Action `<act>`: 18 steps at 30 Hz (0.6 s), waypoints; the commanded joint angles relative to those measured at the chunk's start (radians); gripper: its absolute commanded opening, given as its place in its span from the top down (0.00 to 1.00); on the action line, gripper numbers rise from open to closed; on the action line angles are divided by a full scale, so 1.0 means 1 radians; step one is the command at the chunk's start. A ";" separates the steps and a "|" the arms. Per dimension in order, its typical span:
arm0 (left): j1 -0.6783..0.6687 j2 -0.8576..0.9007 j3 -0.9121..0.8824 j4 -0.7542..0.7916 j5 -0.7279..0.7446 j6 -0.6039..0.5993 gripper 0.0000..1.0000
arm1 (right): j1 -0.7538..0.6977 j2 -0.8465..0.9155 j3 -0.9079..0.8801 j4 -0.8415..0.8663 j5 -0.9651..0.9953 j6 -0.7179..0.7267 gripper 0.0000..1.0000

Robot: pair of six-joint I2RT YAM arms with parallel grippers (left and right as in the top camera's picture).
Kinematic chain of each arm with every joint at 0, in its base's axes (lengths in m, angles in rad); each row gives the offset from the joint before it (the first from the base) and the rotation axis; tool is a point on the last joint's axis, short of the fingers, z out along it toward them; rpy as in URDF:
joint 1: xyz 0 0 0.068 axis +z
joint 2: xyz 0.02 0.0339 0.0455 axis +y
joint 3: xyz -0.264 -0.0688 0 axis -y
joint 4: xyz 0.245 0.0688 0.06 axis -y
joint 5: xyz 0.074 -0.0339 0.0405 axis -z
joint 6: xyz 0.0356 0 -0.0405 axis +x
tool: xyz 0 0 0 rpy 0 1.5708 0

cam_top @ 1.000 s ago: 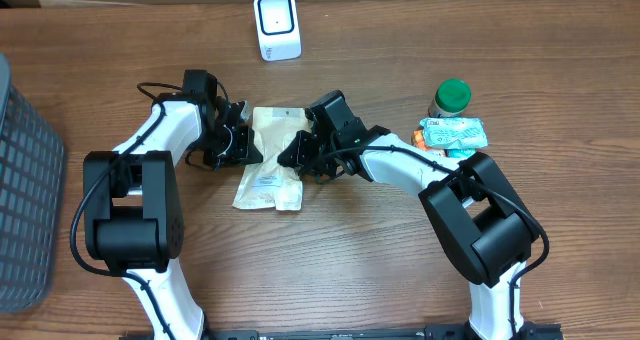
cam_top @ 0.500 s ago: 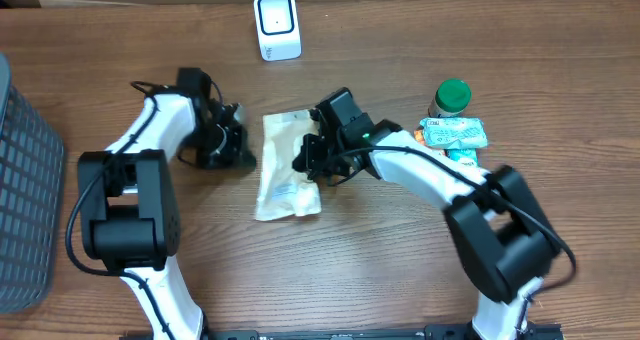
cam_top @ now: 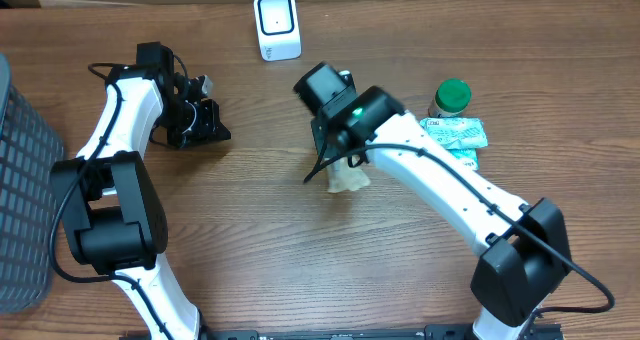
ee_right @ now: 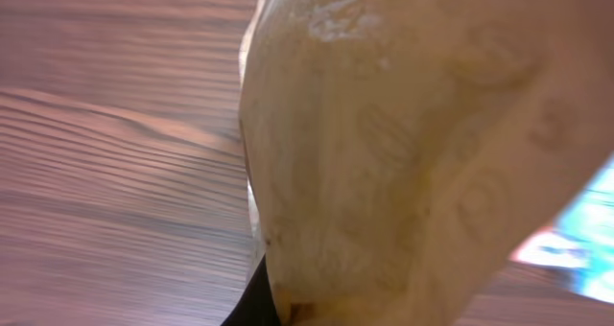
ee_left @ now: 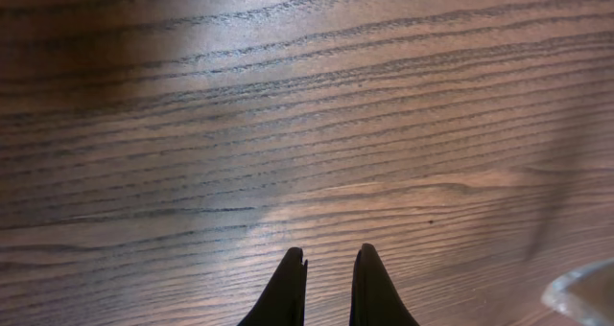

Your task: Scan the item barcode

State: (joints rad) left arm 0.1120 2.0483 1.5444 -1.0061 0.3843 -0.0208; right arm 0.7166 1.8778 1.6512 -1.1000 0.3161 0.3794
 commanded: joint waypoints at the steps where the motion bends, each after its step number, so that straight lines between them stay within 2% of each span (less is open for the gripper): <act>1: 0.000 0.003 0.015 0.004 -0.007 -0.002 0.96 | 0.038 0.024 0.020 -0.014 0.256 -0.042 0.96; 5: 0.000 0.003 0.015 0.008 -0.007 -0.002 0.96 | 0.074 0.097 0.020 -0.016 0.338 -0.071 0.96; 11: 0.000 0.003 0.015 0.008 -0.013 -0.002 0.96 | 0.159 0.179 0.020 0.000 0.583 -0.126 0.95; 14: 0.000 0.003 0.015 0.008 -0.021 -0.002 0.96 | 0.204 0.195 0.020 0.016 0.597 -0.177 0.93; 16: 0.000 0.003 0.015 0.008 -0.021 -0.002 0.96 | 0.237 0.201 0.020 0.030 0.531 -0.192 0.87; 18: 0.000 0.003 0.015 0.008 -0.021 -0.002 0.96 | 0.265 0.202 0.020 0.052 0.440 -0.224 0.71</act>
State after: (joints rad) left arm 0.1120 2.0483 1.5444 -0.9989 0.3733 -0.0204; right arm 0.9485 2.0754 1.6512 -1.0618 0.8062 0.2173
